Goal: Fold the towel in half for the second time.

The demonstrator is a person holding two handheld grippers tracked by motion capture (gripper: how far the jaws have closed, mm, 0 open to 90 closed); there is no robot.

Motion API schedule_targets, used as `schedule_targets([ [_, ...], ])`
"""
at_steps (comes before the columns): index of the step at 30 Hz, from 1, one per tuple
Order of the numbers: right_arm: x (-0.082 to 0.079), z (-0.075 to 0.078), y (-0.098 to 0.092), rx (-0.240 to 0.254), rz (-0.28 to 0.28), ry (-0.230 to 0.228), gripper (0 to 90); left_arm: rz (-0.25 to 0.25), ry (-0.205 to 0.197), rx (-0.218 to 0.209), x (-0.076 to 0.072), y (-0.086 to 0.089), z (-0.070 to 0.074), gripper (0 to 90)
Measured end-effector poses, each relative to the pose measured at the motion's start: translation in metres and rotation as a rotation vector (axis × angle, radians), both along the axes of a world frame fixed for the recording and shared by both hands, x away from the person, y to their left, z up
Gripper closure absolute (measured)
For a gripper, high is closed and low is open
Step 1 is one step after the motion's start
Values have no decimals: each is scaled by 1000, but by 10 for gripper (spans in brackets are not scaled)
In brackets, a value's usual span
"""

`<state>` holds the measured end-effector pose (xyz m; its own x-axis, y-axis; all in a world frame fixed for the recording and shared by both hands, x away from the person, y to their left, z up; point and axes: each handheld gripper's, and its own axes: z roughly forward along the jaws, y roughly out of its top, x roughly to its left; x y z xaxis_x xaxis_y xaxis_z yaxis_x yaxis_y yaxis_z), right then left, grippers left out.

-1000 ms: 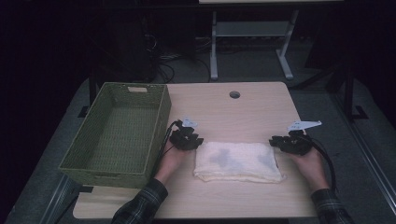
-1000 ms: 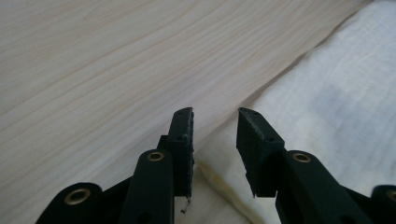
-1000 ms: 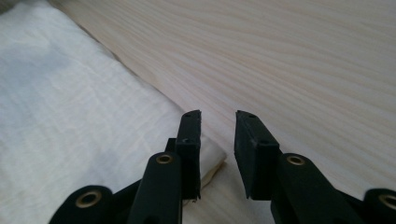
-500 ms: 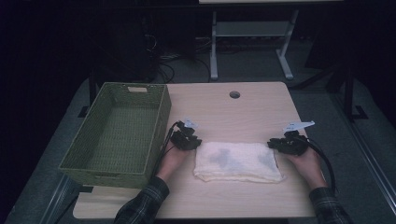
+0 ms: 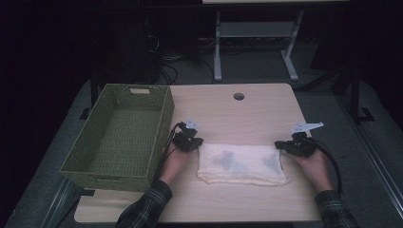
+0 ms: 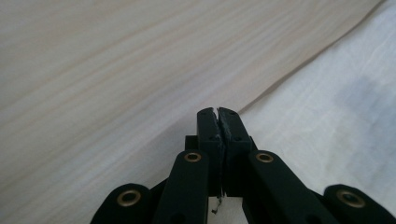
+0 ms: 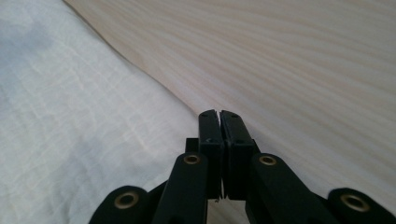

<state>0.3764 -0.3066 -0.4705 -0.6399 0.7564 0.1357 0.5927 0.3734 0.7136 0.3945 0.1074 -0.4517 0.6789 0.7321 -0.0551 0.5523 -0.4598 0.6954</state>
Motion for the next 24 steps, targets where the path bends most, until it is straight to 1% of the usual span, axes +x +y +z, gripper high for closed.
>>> schedule_targets([
  [2,0,3,-3,10,-6,-11,880,3,-10,-8,0,1,5,883],
  [3,0,5,-5,16,-11,-18,880,7,-17,-23,-1,2,8,884],
  [4,0,7,-7,22,-15,-29,881,5,-30,-23,-1,2,11,884],
  [6,0,11,-10,33,-21,-46,880,6,-49,-35,-2,2,15,884],
  [8,0,15,-13,46,-24,-62,881,9,-60,-41,-2,2,18,883],
  [9,0,18,-13,54,-26,-59,881,12,-67,-45,-2,3,20,883],
  [10,0,20,-13,58,-26,-74,881,16,-72,-51,-1,4,21,884],
  [11,1,21,-13,65,-27,-80,881,19,-76,-58,-1,4,22,883],
  [12,2,22,-13,61,-20,-89,880,20,-78,-61,-1,5,24,883],
  [13,2,23,-13,63,-23,-88,881,21,-83,-70,-1,6,26,883],
  [17,-4,26,-12,60,-9,-101,880,8,-81,-104,-6,7,30,883],
  [19,-10,29,-12,58,1,-109,880,-10,-79,-107,-10,8,33,882],
  [20,-12,30,-13,56,8,-117,880,-9,-73,-117,-13,8,34,883],
  [23,-21,33,-13,57,22,-124,880,-21,-72,-142,-18,12,38,882],
  [24,-24,33,-14,58,24,-129,880,-15,-67,-157,-21,12,39,882],
])
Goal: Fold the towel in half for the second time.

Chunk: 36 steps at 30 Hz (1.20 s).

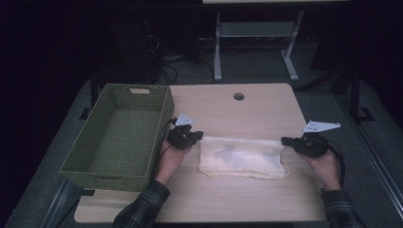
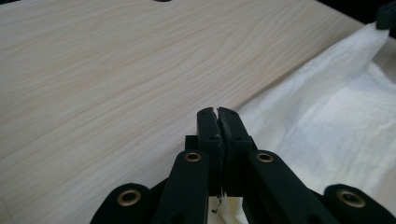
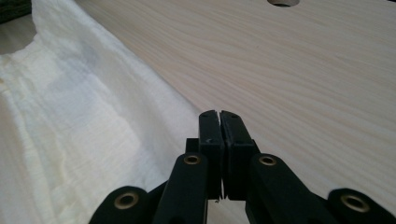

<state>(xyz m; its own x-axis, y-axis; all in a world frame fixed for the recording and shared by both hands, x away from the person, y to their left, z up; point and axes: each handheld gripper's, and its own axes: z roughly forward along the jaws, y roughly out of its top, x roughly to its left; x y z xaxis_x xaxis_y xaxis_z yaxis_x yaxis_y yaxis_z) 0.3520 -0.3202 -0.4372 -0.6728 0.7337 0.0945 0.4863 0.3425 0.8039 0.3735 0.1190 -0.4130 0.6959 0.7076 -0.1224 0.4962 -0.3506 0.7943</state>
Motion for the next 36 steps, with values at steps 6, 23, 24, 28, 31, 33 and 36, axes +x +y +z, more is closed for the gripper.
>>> schedule_targets([
  [6,-14,0,-1,-1,12,-1,879,-39,6,20,-14,2,2,882],
  [23,-55,-5,-1,-9,40,-3,876,-81,22,65,-45,3,-4,883],
  [24,-58,-5,0,-13,41,-1,876,-81,23,63,-47,3,-5,882],
  [28,-65,-7,2,-20,52,8,876,-95,35,72,-52,5,-8,882],
  [31,-68,-11,3,-25,57,22,876,-104,51,85,-54,5,-12,883],
  [33,-70,-13,3,-31,64,27,876,-110,64,87,-55,5,-15,882],
  [36,-74,-16,3,-32,69,39,876,-118,80,105,-57,5,-19,883],
])
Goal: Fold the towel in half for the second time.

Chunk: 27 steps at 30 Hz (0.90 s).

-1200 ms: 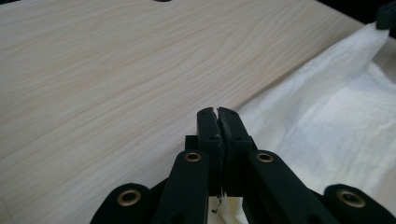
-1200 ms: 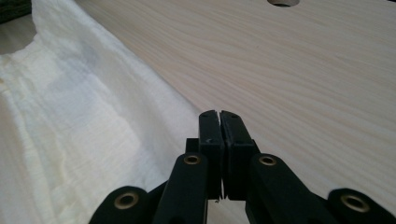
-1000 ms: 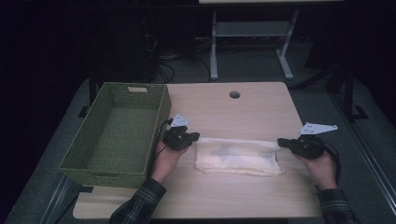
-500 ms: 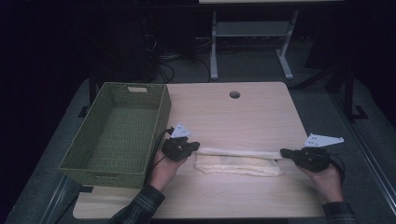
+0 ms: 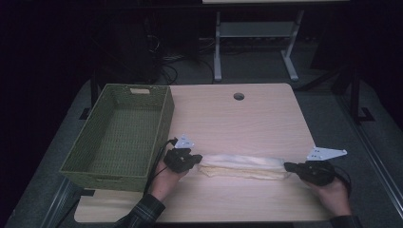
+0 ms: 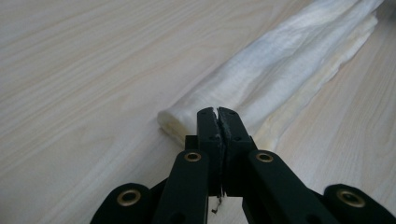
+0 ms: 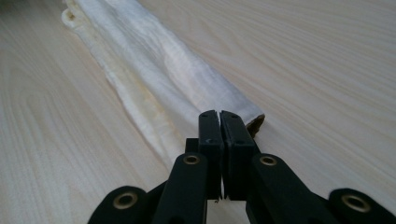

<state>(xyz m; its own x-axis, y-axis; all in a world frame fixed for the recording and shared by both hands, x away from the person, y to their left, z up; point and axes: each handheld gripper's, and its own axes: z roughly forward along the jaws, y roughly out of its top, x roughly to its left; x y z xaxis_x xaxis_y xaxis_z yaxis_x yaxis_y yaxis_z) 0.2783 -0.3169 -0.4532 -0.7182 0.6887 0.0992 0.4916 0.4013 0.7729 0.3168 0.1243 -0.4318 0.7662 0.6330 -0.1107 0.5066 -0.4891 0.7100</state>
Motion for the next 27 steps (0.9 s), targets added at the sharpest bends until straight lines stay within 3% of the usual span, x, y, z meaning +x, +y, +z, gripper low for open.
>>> schedule_targets([
  [5,-3,-5,2,-11,9,17,876,-6,34,21,-2,-2,-8,882],
  [17,-10,-13,3,-22,27,53,875,-34,63,70,-8,-5,-17,881],
  [19,-10,-12,3,-18,24,61,862,-32,57,69,-8,-6,-16,873],
  [21,-9,-11,2,-21,19,53,777,-23,47,58,-8,-5,-14,855],
  [27,-7,2,-2,22,-5,33,672,-29,-13,46,-8,-8,1,669],
])
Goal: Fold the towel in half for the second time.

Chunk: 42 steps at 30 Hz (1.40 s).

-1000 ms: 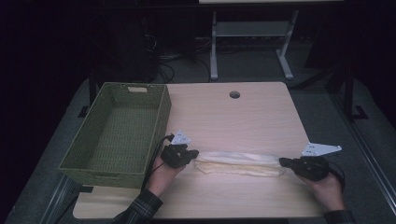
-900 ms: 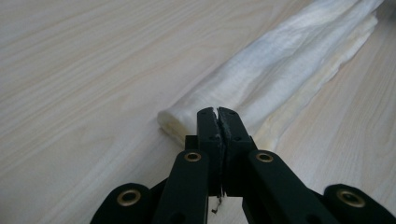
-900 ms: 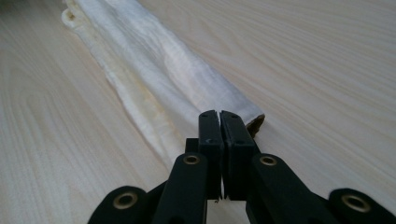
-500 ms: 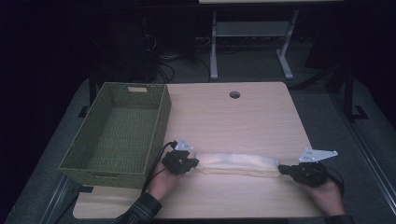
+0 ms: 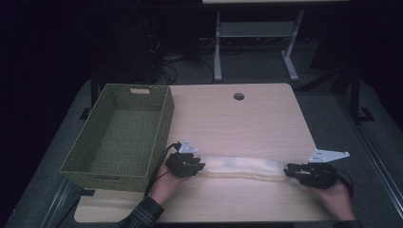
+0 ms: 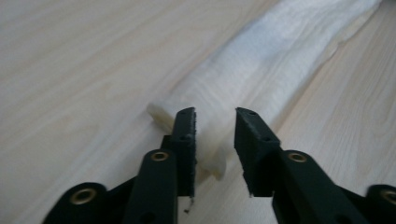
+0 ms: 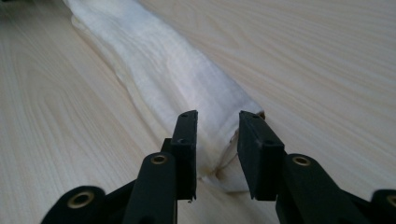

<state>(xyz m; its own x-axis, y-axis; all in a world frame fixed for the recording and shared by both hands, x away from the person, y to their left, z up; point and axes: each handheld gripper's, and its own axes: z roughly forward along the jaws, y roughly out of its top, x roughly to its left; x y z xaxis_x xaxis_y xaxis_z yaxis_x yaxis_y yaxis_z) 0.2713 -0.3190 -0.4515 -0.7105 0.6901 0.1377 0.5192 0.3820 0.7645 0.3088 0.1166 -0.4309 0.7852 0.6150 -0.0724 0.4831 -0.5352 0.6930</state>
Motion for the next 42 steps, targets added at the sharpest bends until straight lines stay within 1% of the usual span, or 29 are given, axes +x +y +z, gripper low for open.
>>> schedule_targets([
  [3,3,5,1,0,-2,-19,654,-13,-20,-3,3,-3,7,620],
  [7,8,9,3,3,-3,-23,647,-29,-42,-11,10,-10,13,567],
  [9,11,9,6,4,-3,-22,650,-48,-45,1,14,-14,15,534],
  [11,15,9,8,9,1,-21,676,-63,-48,3,18,-18,16,532],
  [14,20,8,12,2,8,-23,689,-92,-36,4,25,-24,14,532],
  [18,26,5,14,-10,1,-6,683,-123,-32,22,34,-31,11,513],
  [19,28,4,15,-11,0,0,680,-129,-30,22,36,-33,11,507],
  [21,30,2,16,-18,-6,11,680,-141,-40,19,40,-37,9,504],
  [24,35,-1,17,-22,-9,10,680,-161,-41,24,47,-42,7,504],
  [29,38,-2,19,-31,-14,19,681,-184,-30,16,56,-49,2,504],
  [32,38,-3,18,-38,-12,17,681,-200,-15,27,59,-54,-4,504],
  [33,38,-4,17,-38,-14,19,682,-198,-8,20,60,-57,-6,504],
  [36,38,-5,17,-40,-20,20,682,-226,3,32,63,-61,-10,507],
  [38,37,-5,17,-41,-22,24,682,-232,10,29,64,-65,-14,516],
  [39,37,-5,16,-41,-22,25,683,-241,11,45,65,-65,-15,520],
  [40,38,-6,16,-43,-20,20,682,-243,20,43,65,-66,-17,522],
  [42,37,-6,16,-41,-21,26,682,-244,31,51,65,-67,-19,540],
])
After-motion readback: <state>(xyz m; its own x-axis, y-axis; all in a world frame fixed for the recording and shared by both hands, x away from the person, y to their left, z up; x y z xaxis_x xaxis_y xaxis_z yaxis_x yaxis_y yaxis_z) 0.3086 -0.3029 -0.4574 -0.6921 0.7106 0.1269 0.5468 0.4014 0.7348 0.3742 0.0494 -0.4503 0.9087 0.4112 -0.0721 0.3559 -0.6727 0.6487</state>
